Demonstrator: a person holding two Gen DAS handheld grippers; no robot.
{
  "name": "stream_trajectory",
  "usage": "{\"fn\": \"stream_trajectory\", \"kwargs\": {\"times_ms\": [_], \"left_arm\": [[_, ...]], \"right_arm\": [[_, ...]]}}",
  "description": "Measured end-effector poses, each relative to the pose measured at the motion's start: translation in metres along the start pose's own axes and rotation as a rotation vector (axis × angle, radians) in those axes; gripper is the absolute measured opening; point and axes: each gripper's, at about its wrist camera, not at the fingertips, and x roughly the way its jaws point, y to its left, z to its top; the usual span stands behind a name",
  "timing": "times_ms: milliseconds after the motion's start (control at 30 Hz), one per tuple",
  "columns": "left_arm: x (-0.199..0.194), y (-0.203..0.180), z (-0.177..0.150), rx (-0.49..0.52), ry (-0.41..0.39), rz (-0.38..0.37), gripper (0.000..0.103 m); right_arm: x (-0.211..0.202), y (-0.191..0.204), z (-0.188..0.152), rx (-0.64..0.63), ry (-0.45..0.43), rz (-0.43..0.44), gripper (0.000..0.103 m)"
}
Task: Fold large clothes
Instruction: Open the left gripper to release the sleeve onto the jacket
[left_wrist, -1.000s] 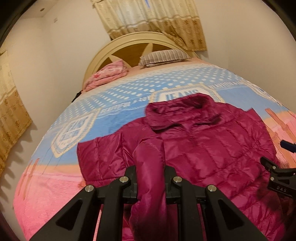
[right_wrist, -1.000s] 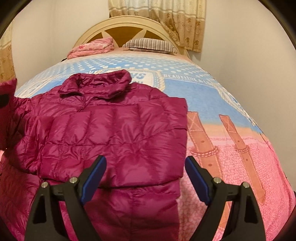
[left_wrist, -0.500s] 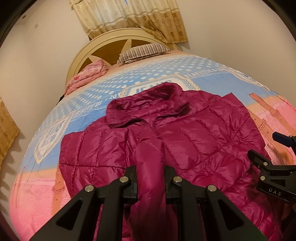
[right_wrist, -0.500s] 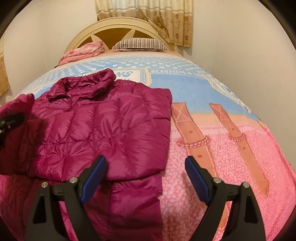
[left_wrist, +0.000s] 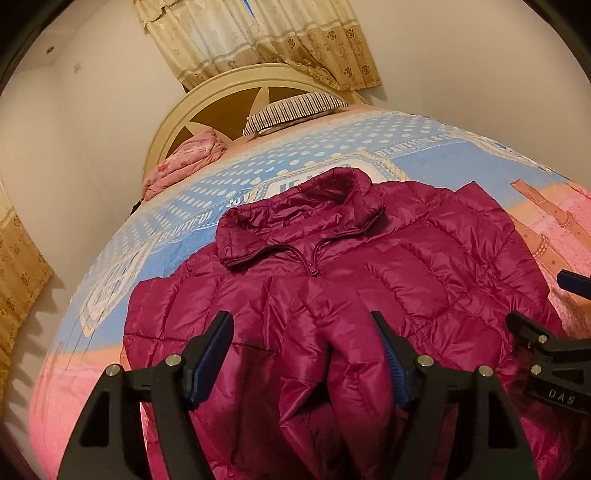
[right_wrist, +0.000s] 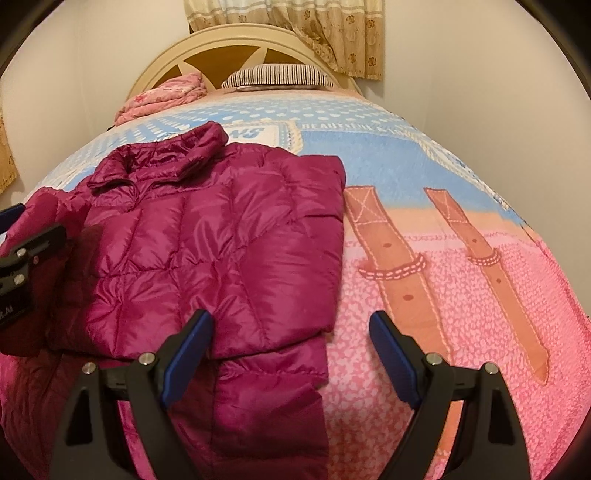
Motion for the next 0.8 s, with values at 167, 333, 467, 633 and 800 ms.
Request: {"fn": "stream_trajectory", "kwargs": {"times_ms": [167, 333, 467, 633, 800], "left_arm": [[0.000, 0.005, -0.004, -0.004, 0.008, -0.006, 0.074], [-0.006, 0.012, -0.008, -0.014, 0.006, -0.003, 0.074], [-0.015, 0.028, -0.013, -0.048, 0.001, 0.014, 0.076], [-0.028, 0.062, -0.020, -0.133, -0.029, 0.026, 0.085], [-0.035, 0.105, -0.029, -0.218, -0.064, 0.078, 0.091]], "right_arm": [[-0.002, 0.000, 0.001, -0.005, -0.001, -0.009, 0.089], [-0.013, 0.002, 0.007, -0.013, -0.028, -0.022, 0.089], [-0.021, 0.009, 0.013, -0.016, -0.044, -0.012, 0.089], [-0.025, 0.031, 0.019, -0.035, -0.050, 0.028, 0.089], [-0.027, 0.056, 0.025, -0.045, -0.040, 0.097, 0.089]]}}
